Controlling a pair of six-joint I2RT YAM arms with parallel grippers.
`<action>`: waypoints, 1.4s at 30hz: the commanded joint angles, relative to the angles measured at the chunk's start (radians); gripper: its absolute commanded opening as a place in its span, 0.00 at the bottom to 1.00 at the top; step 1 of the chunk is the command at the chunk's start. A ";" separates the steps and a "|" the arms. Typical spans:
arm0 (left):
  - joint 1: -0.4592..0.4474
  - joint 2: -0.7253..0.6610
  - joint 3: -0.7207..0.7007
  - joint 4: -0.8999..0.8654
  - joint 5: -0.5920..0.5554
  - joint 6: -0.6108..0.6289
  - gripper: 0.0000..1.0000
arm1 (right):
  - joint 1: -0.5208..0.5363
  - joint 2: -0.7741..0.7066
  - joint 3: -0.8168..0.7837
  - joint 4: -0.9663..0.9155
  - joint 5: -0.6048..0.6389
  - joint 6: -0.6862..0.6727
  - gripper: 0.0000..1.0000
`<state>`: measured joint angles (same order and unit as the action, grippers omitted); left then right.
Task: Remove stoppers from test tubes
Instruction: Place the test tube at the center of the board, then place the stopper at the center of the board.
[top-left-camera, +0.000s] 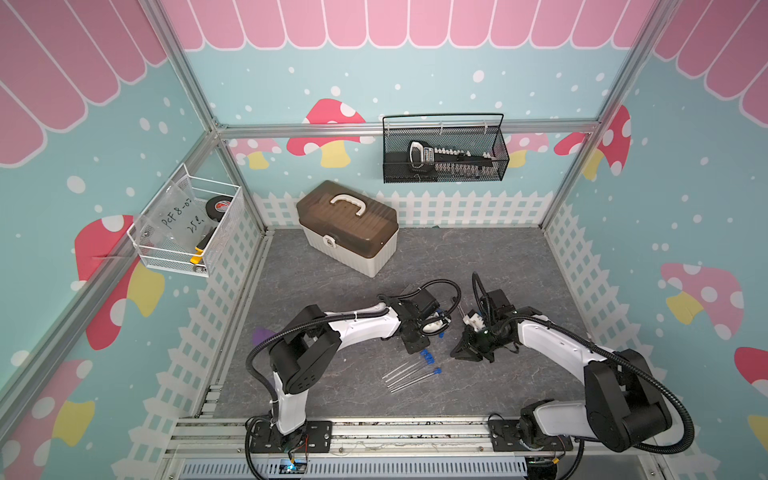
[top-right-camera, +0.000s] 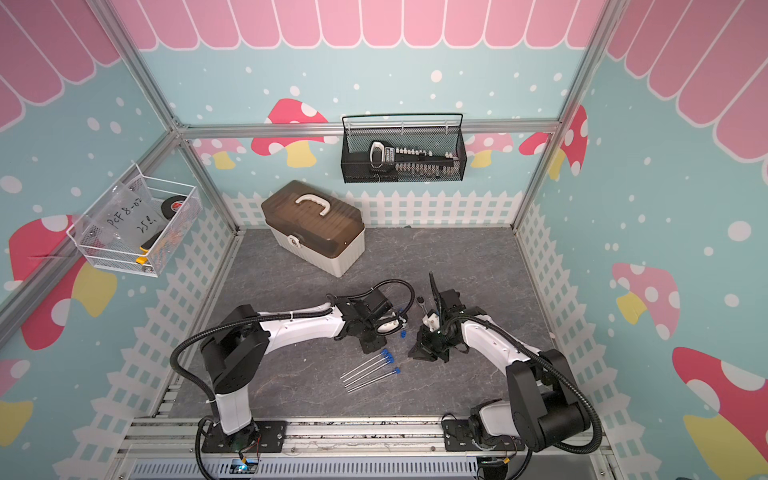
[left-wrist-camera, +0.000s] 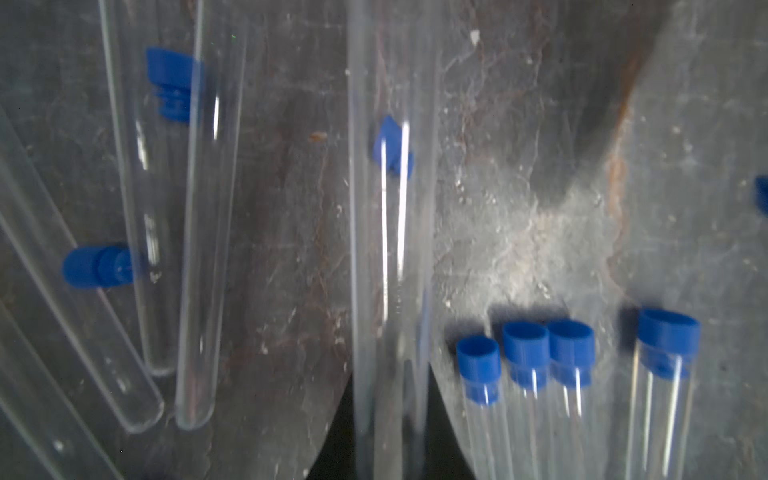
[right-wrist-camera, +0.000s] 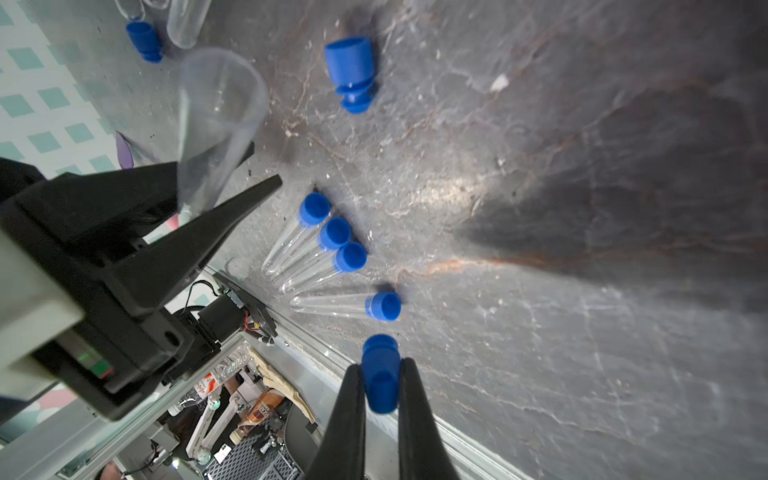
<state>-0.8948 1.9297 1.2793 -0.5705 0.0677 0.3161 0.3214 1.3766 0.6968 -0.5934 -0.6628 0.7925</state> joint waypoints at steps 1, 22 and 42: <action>0.021 0.025 0.025 0.028 0.037 -0.016 0.02 | -0.003 0.044 -0.011 0.105 0.032 0.043 0.00; 0.042 0.020 0.037 0.023 0.053 -0.020 0.32 | -0.002 0.182 -0.046 0.315 0.105 0.137 0.00; 0.062 -0.325 -0.185 -0.082 0.015 -0.219 0.56 | 0.012 0.193 0.030 0.359 0.112 0.154 0.45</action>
<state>-0.8391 1.6173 1.1694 -0.6182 0.0826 0.1913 0.3279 1.5978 0.7204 -0.1925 -0.6052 0.9455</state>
